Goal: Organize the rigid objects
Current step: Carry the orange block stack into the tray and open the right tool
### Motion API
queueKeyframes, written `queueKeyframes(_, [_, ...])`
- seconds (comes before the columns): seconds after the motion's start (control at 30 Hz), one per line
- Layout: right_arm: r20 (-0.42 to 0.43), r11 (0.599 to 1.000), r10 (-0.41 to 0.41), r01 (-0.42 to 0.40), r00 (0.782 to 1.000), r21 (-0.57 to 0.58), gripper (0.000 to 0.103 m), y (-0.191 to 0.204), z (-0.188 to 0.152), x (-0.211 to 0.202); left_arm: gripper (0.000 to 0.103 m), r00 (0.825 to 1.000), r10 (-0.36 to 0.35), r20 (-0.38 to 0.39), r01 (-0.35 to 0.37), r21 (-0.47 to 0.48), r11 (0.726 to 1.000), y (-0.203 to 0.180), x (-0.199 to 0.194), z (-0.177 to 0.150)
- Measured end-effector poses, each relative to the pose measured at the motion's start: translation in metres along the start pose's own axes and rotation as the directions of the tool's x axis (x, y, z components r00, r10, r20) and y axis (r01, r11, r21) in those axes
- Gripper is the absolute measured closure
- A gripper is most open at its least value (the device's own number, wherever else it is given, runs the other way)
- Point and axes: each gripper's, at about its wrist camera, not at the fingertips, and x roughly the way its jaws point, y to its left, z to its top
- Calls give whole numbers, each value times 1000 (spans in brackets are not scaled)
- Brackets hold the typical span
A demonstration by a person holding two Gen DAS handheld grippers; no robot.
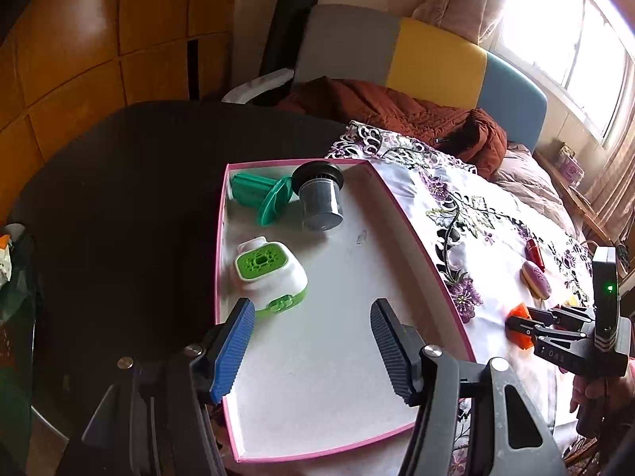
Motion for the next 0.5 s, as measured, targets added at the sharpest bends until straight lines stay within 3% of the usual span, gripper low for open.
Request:
queueKeyframes(0.27, [22, 998, -38, 39, 999, -44, 76, 6, -3, 0, 41, 1000, 3, 1, -3, -29, 1000, 15, -3, -4])
queueKeyframes(0.43, [9, 999, -53, 53, 999, -2, 77, 7, 1, -4, 42, 1000, 15, -2, -15, -52, 999, 34, -6, -6])
queueKeyframes(0.5, [42, 999, -36, 35, 998, 34, 77, 9, 7, -14, 42, 1000, 23, -3, -23, -65, 998, 43, -7, -7])
